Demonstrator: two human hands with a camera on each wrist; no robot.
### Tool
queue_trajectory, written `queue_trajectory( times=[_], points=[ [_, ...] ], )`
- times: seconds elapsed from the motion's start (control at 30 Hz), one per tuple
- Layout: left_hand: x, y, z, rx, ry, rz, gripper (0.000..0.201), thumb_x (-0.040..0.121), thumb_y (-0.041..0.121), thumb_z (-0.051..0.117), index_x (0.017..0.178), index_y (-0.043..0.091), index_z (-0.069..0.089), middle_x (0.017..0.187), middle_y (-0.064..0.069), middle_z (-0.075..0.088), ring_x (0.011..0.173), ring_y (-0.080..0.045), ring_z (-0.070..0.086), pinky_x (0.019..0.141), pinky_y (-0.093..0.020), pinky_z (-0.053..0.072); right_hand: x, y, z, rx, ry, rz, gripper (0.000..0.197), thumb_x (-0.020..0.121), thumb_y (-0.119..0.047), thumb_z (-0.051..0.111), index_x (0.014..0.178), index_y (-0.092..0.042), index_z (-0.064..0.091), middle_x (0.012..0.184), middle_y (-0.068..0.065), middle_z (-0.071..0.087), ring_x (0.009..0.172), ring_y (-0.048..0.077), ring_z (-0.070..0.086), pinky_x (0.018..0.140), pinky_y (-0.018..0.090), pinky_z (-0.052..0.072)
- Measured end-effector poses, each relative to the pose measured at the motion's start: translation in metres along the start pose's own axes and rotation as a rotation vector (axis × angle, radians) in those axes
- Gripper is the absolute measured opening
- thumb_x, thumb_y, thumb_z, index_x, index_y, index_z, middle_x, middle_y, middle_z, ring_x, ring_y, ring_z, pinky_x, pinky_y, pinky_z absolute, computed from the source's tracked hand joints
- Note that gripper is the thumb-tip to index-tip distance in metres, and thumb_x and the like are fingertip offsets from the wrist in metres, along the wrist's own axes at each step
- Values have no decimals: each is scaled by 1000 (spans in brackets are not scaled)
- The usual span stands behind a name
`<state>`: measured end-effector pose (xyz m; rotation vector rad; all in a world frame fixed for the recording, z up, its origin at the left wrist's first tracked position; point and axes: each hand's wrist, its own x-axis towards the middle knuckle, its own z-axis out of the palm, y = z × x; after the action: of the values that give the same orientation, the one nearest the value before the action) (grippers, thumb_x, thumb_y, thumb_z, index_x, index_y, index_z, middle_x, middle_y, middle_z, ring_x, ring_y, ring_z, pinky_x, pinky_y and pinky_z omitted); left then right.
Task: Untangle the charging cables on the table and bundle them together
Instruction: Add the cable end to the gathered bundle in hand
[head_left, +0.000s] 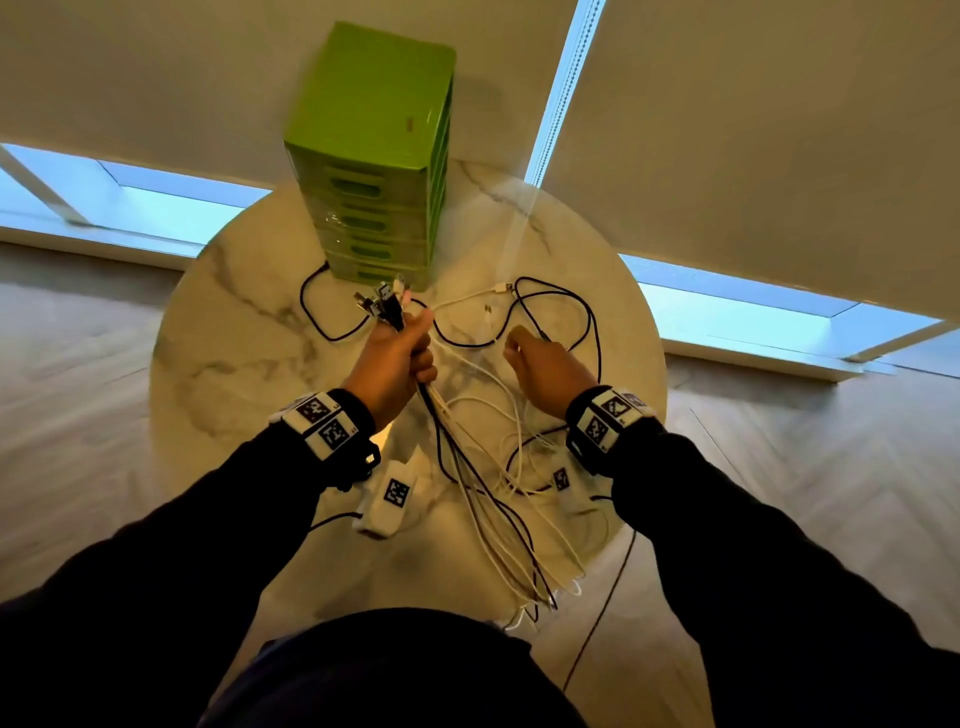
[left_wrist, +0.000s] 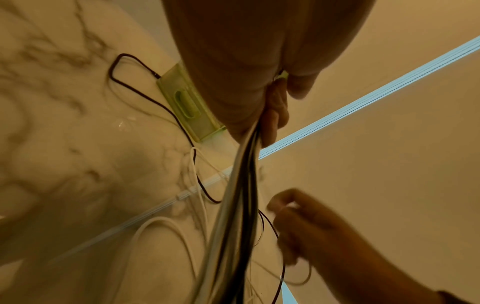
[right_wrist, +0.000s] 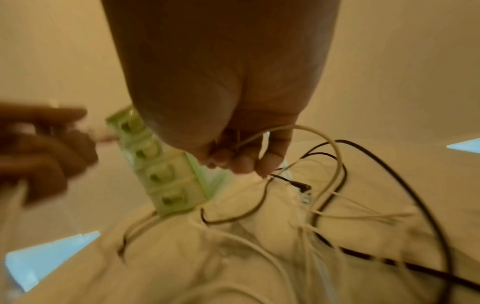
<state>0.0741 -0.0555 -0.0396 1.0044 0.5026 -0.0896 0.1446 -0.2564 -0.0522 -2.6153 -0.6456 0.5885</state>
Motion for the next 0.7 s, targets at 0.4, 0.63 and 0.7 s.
queue_trajectory(
  times=[0.4,0.63,0.7],
  points=[
    [-6,-1,13,51,-80,66,23,98,36,62,85,25,47,65,7,35,54,-9,26,53,-26,23,-20,-68,-7,82,157,-262,23,107,-35,39,111,-17,52,94,2,63,80,24,58,68,42,48],
    [-22,2,8,95,-52,40,27,105,43,48,86,24,40,60,9,23,52,-9,20,48,-24,20,-29,-77,-4,-61,174,-280,24,107,-37,37,111,-18,52,95,3,62,77,23,57,61,34,39],
    [-25,2,7,123,-40,63,31,105,44,47,83,24,39,61,7,21,51,-9,20,49,-26,19,-33,-80,-2,-47,169,-273,26,107,-38,36,109,-18,51,91,1,60,74,23,56,60,35,41]
  ],
)
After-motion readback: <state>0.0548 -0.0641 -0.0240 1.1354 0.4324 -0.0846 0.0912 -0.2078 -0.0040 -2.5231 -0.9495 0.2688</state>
